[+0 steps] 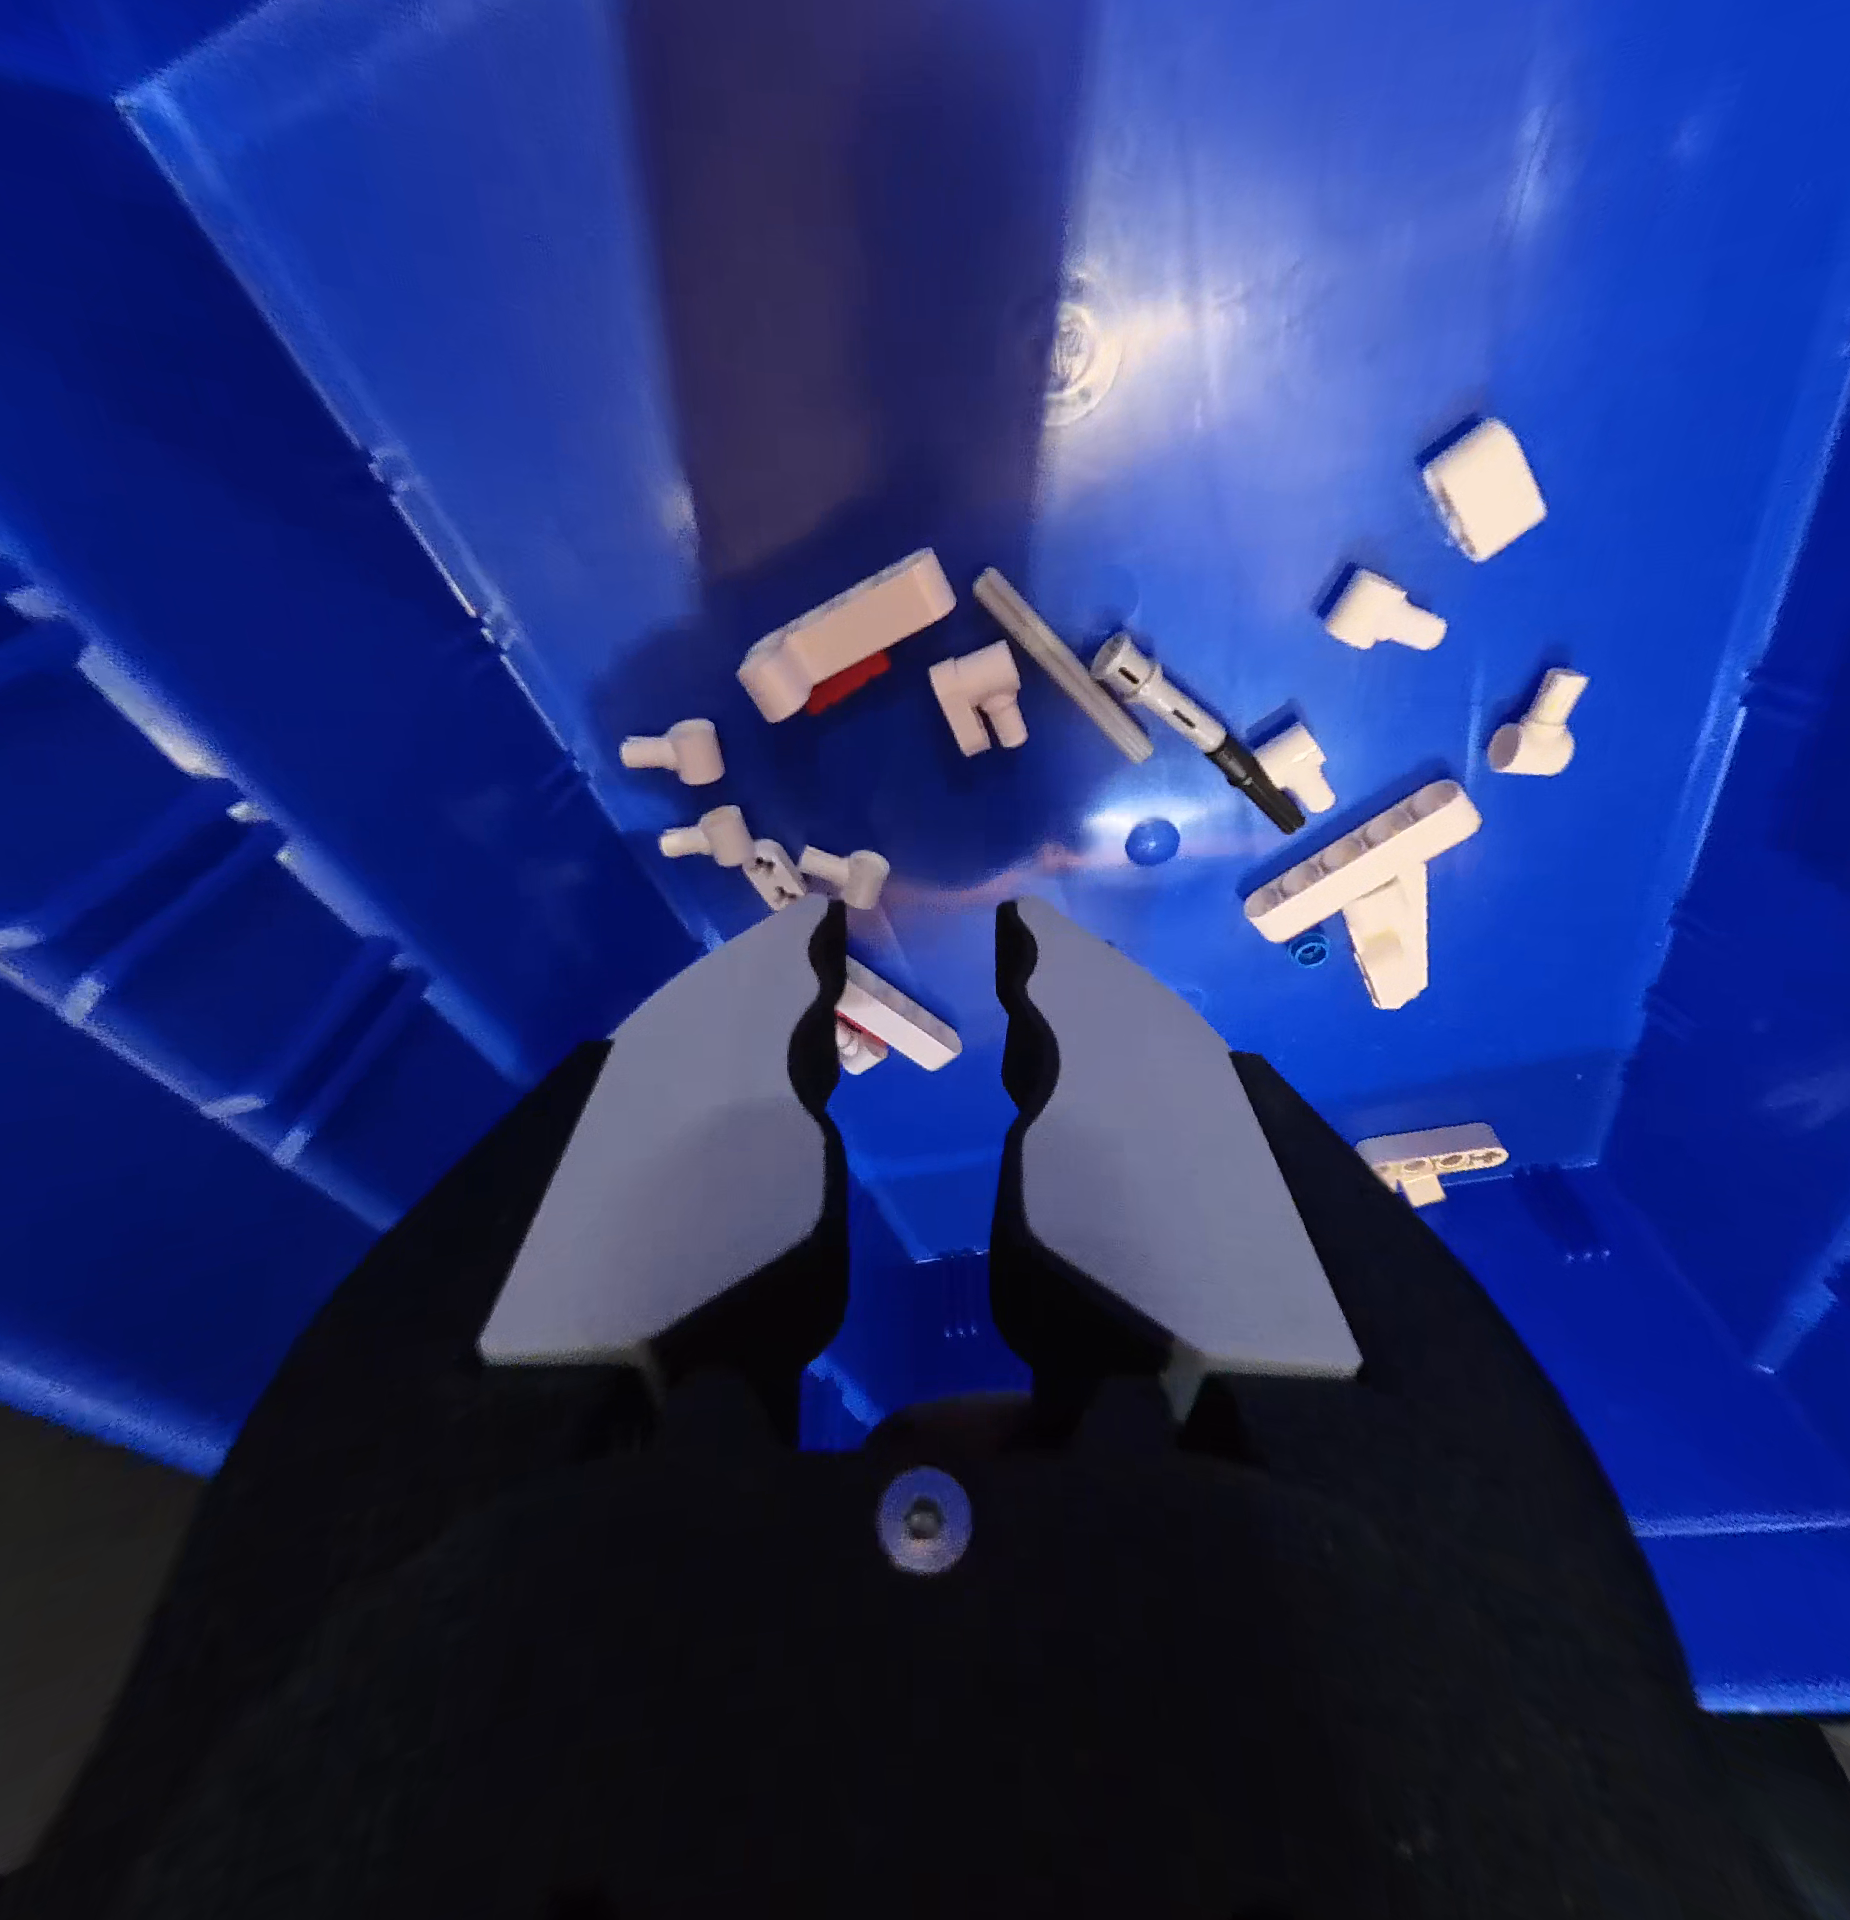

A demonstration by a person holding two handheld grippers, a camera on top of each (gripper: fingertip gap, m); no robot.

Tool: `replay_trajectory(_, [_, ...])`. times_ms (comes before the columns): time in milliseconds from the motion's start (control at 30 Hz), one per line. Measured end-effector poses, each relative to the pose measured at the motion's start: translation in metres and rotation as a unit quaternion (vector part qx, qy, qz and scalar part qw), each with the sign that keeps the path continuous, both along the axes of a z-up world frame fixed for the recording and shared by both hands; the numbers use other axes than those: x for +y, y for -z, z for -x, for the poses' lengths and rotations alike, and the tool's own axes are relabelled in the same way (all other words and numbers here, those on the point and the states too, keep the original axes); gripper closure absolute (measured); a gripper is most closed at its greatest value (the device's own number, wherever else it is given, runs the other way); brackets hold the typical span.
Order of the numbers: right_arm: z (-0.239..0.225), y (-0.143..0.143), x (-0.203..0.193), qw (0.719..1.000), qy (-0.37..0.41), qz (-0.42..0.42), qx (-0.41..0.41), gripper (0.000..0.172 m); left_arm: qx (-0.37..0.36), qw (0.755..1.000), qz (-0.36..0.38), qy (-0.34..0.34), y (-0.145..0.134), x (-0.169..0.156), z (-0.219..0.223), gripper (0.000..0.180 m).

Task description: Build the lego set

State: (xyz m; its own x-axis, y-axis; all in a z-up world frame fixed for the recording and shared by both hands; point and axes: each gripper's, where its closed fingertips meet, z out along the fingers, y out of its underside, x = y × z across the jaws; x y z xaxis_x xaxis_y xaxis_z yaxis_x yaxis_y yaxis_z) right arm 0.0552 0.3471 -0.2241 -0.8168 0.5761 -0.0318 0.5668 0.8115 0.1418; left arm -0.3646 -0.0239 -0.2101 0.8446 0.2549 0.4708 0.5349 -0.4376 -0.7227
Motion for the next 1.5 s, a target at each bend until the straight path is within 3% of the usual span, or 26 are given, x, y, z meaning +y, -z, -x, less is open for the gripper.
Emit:
replay_trajectory(133, [0.002, 0.008, 0.003, 1.0, -0.011, -0.022, 0.005, 0.139, 0.001, 1.0, -0.001, 0.002, 0.0, 0.0, -0.001, 0.163])
replay_trajectory(267, [0.019, 0.001, 0.014, 0.996, -0.023, -0.06, 0.063, 0.138, -0.001, 1.0, 0.0, 0.003, 0.0, 0.0, -0.001, 0.163])
replay_trajectory(533, [-0.003, -0.003, -0.015, 0.995, -0.053, 0.08, 0.014, 0.15, 0.0, 1.0, 0.001, 0.002, 0.0, 0.0, -0.001, 0.163])
replay_trajectory(867, [-0.021, 0.006, -0.009, 0.988, -0.073, 0.099, -0.093, 0.161, -0.002, 1.0, 0.001, 0.002, 0.0, 0.0, 0.0, 0.163])
replay_trajectory(1000, [-0.016, 0.007, -0.011, 0.991, -0.085, 0.08, -0.071, 0.161, -0.004, 1.0, 0.0, 0.002, 0.0, 0.0, 0.0, 0.163])
replay_trajectory(1133, [-0.004, 0.006, -0.009, 0.995, -0.086, 0.044, -0.012, 0.145, -0.005, 1.0, 0.0, 0.002, 0.0, 0.0, 0.0, 0.163])
replay_trajectory(1233, [0.005, 0.008, -0.005, 0.995, -0.093, 0.019, 0.033, 0.145, -0.004, 1.0, 0.002, 0.003, 0.001, 0.0, -0.001, 0.163])
replay_trajectory(1367, [0.005, 0.004, 0.001, 0.995, -0.089, 0.013, 0.046, 0.145, -0.002, 1.0, 0.002, 0.002, 0.001, 0.0, -0.001, 0.163])
replay_trajectory(1500, [-0.007, 0.0, -0.007, 0.995, -0.07, 0.062, 0.016, 0.145, -0.002, 1.0, 0.003, 0.002, 0.001, 0.0, -0.001, 0.163])
